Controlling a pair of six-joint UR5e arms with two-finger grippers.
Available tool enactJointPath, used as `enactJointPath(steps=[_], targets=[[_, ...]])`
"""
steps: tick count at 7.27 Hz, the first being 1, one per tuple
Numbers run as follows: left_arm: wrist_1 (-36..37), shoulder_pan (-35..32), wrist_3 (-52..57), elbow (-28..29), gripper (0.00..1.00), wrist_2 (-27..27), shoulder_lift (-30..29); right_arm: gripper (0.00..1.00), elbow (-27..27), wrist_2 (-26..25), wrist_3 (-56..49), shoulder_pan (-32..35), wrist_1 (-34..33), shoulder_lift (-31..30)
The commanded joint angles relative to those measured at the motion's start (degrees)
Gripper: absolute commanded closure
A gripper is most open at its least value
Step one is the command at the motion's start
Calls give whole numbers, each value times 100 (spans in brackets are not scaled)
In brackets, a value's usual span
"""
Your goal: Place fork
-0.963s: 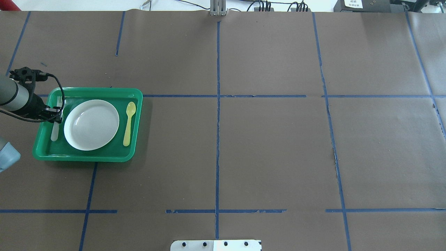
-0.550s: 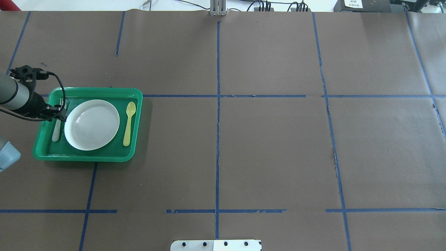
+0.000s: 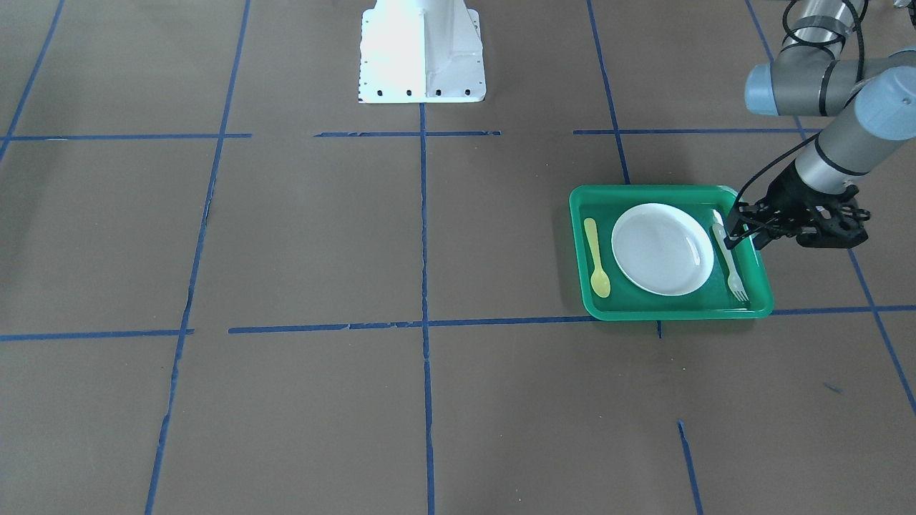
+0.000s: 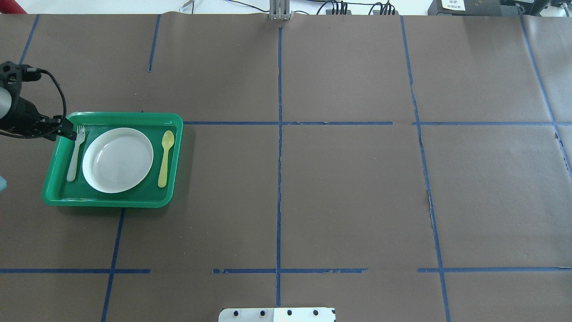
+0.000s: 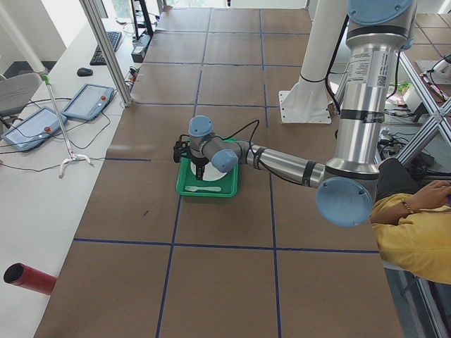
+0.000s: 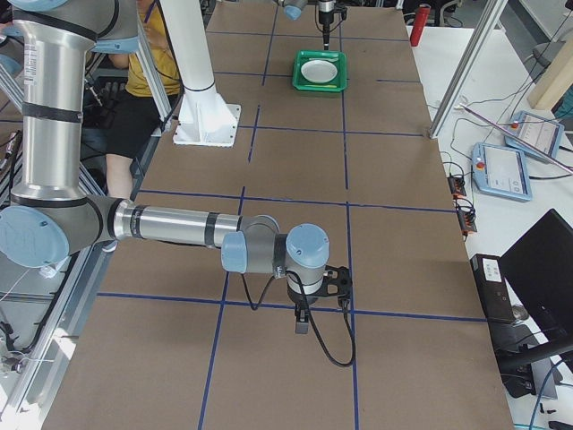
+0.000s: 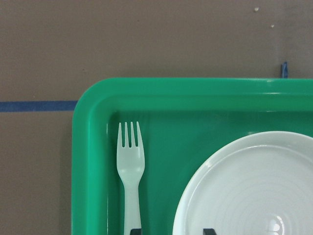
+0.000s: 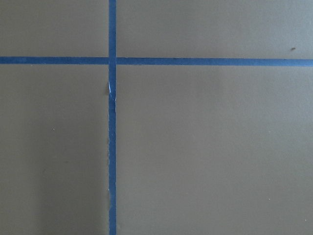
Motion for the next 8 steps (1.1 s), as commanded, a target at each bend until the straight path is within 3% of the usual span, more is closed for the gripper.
enactJointPath(steps=[1,4,6,8], targets=[[18,-583,903,-122,5,-47,405,0,0,0,0,0,5,0],[184,-1716,3099,0,1,-56,968,0,0,0,0,0,-4,0],[1908,-3015,5232,114,1,-82,655,0,0,0,0,0,-4,0],[2189,-3337,5418,282,0,-956,704,0,0,0,0,0,-4,0]])
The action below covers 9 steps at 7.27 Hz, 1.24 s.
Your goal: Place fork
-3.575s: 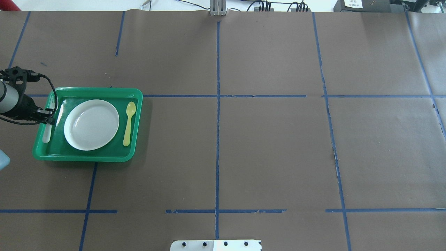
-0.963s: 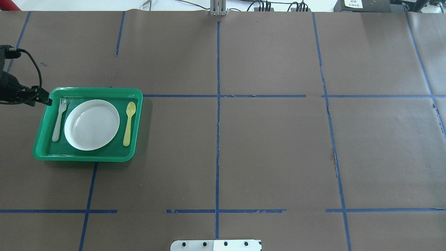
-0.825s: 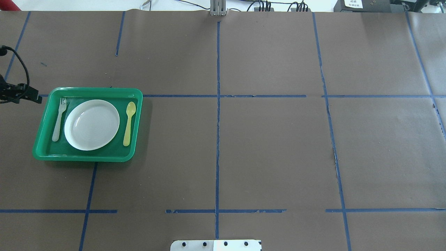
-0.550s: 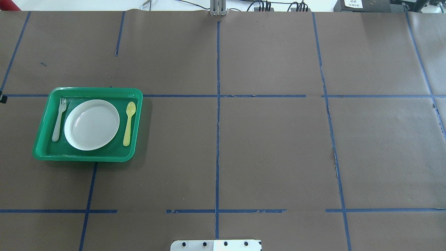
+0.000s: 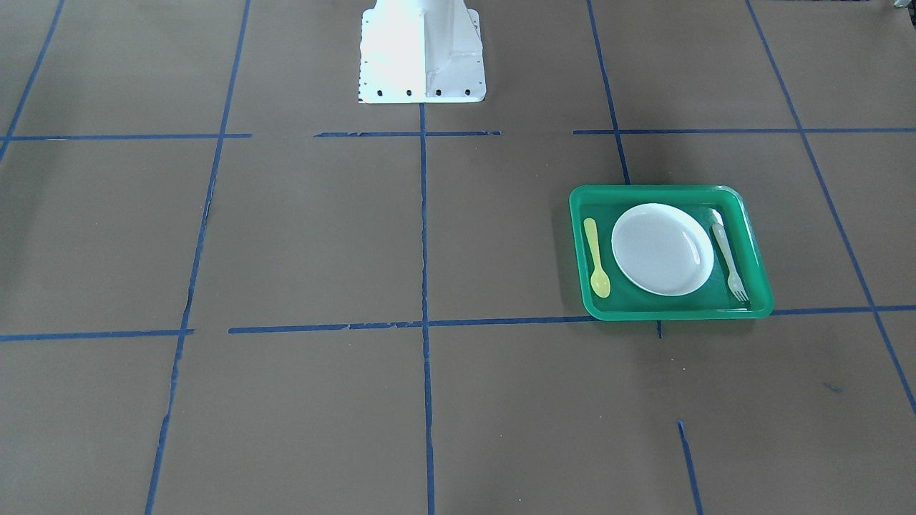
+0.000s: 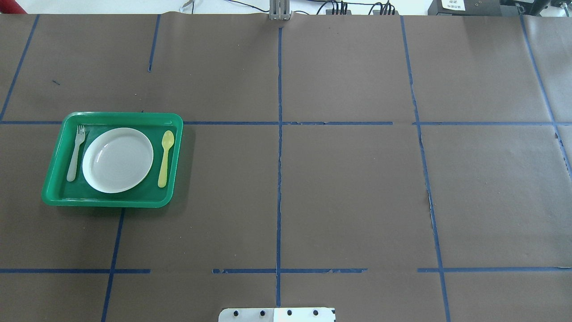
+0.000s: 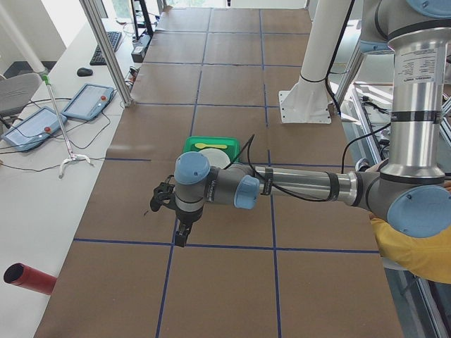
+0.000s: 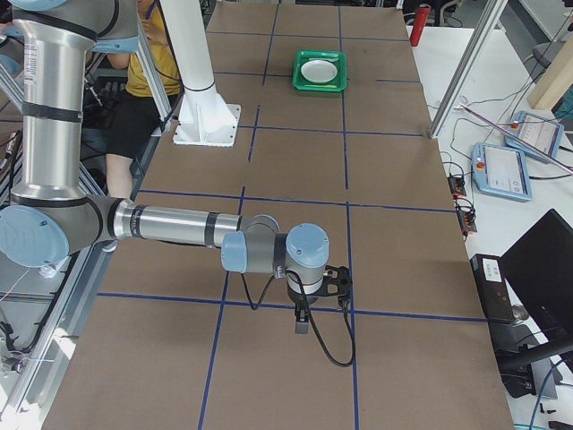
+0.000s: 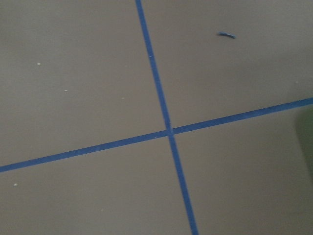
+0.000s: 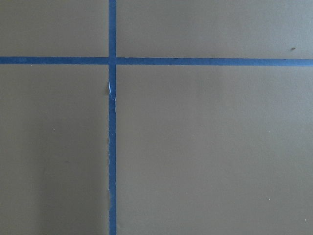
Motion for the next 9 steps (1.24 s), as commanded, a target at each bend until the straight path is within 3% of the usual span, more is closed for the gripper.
enactJointPath(steps=[1,3,9], targets=[[258,-198,138,95,0,-528,41,0,0,0,0,0,0,0],[1244,-136,102,245,0,-529,-519,0,0,0,0,0,0,0],[548,-118,164,175,0,-546,-214,0,0,0,0,0,0,0]])
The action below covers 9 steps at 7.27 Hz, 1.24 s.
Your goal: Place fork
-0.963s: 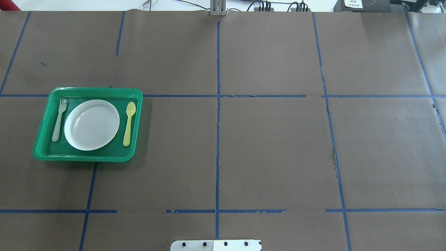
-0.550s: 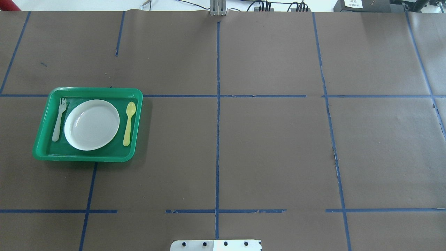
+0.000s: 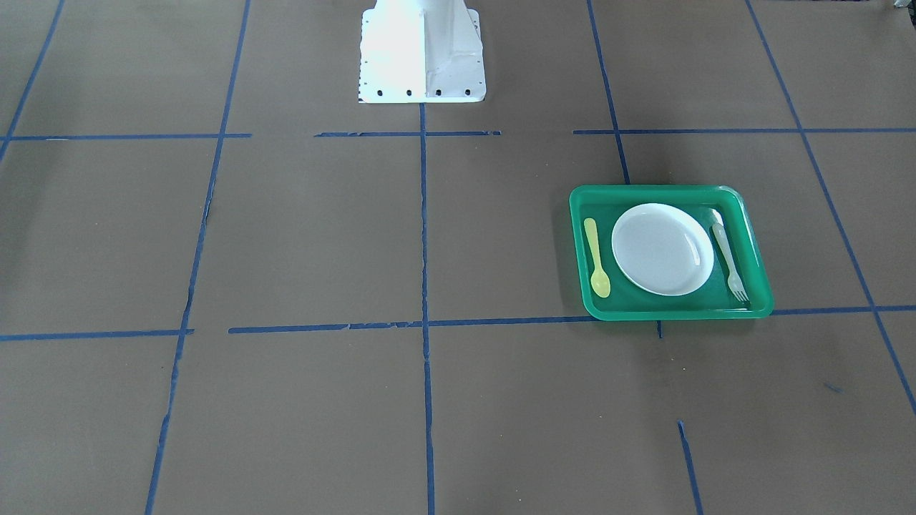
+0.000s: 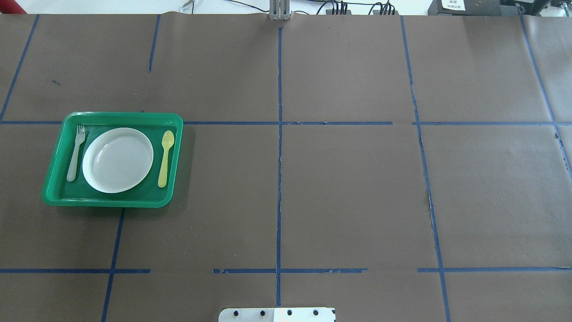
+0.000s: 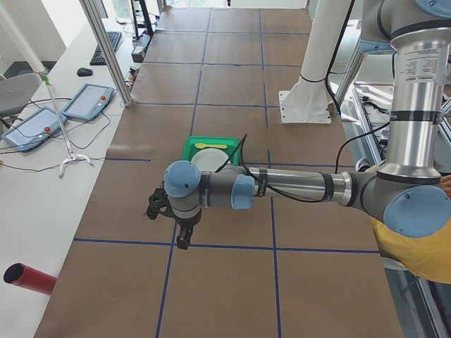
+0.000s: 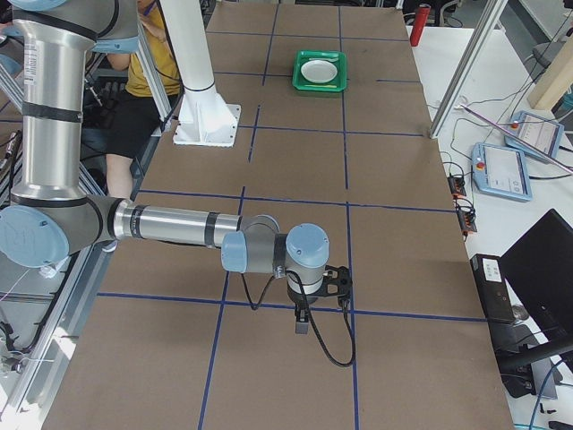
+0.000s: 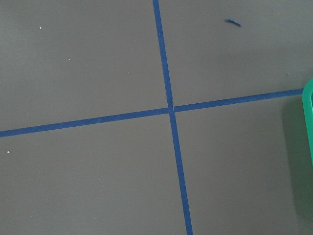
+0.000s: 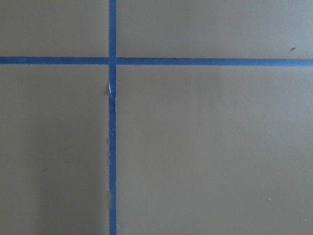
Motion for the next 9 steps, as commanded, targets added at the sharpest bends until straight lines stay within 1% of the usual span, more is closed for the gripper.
enactJointPath(steps=[1,8,9], targets=[[-44,45,-11,2,0,0,-6,0,0,0,0,0,8,0],[-1,150,-2,143,0,9,20,0,0,0,0,0,-1,0],[252,159,-11,125,0,9,-6,0,0,0,0,0,-1,0]])
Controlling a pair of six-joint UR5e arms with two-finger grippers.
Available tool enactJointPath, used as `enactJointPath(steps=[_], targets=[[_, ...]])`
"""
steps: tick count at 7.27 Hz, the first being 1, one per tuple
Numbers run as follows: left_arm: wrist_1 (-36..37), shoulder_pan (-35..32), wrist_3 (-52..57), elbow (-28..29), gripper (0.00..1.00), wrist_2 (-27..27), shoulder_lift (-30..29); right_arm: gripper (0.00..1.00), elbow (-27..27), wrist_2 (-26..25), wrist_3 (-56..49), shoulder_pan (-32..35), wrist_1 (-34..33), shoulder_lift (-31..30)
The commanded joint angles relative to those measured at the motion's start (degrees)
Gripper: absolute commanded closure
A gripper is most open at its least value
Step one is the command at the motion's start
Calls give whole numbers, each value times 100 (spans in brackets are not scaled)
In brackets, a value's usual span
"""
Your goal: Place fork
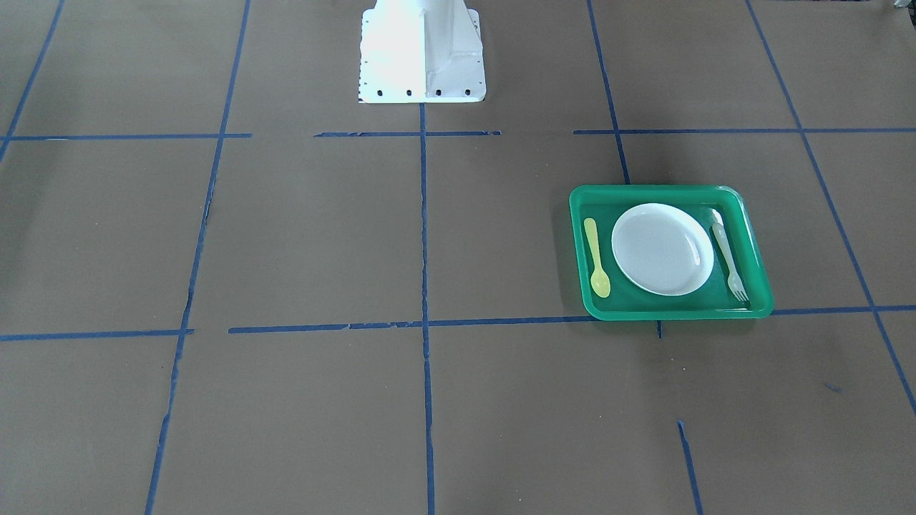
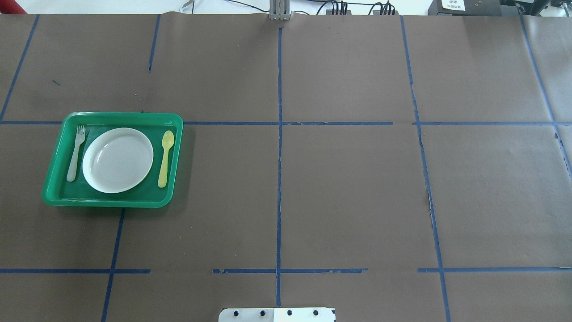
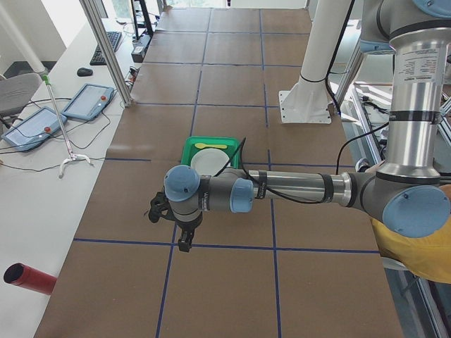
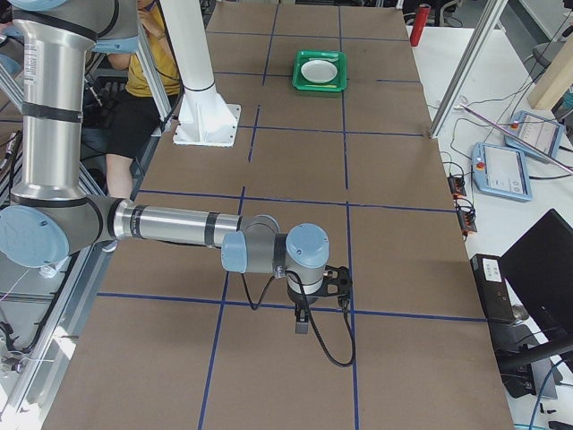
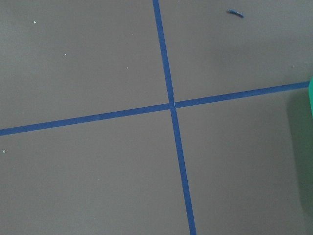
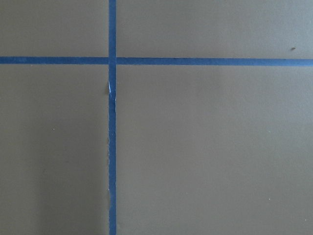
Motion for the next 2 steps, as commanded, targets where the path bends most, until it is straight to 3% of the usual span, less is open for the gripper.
enactJointPath(steps=[1,2], targets=[[365,44,-11,-60,0,9,-31,0,0,0,0,0,0,0],[376,44,-11,-52,0,17,-40,0,0,0,0,0,0,0]])
